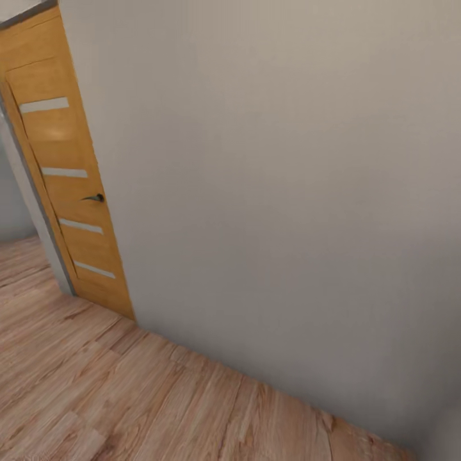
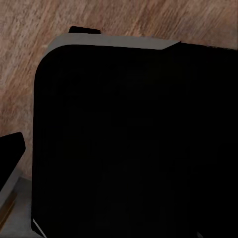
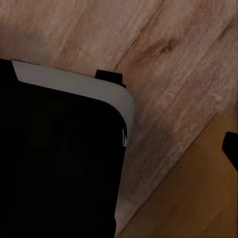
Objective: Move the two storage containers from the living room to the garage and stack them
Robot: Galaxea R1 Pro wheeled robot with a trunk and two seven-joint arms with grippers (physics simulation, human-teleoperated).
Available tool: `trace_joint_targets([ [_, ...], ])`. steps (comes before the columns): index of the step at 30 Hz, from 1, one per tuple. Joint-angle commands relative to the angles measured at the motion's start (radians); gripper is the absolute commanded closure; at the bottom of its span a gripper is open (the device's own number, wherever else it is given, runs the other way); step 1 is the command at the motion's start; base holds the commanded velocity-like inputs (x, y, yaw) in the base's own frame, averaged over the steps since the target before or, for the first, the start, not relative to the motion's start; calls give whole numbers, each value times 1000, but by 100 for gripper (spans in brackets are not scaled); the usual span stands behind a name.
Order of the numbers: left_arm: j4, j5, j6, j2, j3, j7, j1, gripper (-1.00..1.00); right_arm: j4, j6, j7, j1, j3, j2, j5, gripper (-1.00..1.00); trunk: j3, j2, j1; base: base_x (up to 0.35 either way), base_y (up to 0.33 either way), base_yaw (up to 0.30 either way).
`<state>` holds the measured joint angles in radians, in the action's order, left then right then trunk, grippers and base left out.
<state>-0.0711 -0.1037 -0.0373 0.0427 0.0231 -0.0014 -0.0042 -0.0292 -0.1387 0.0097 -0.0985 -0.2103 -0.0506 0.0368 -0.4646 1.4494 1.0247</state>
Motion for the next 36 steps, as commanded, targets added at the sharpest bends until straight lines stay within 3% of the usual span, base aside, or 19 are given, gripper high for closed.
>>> trace_joint_targets([
  [1, 1, -10, -3, 0, 1, 0, 0, -100, -3, -6, 1, -1, -6, -1, 4, -100, -1, 1, 0, 94, 0, 296],
  [15, 1, -8, -4, -2, -1, 0, 0, -100, -3, -16, -1, -1, -5, -3, 0, -100, -1, 1, 0, 12, 0, 297],
  [19, 0, -1, -4, -45, -6, 4, 0, -100, -3, -36, -1, -1, -6, -4, 3, -100, -1, 1, 0, 0, 0, 297],
  [24, 1, -1, -4, -69, -4, 6, 0, -100, -3, -38, -1, -1, -6, -4, 4, -100, -1, 1, 0, 0, 0, 297],
  [36, 1, -2, -4, -70, -6, 6, 0, -100, -3, -38, -1, -1, -6, -5, 3, -100, -1, 1, 0, 0, 0, 297],
])
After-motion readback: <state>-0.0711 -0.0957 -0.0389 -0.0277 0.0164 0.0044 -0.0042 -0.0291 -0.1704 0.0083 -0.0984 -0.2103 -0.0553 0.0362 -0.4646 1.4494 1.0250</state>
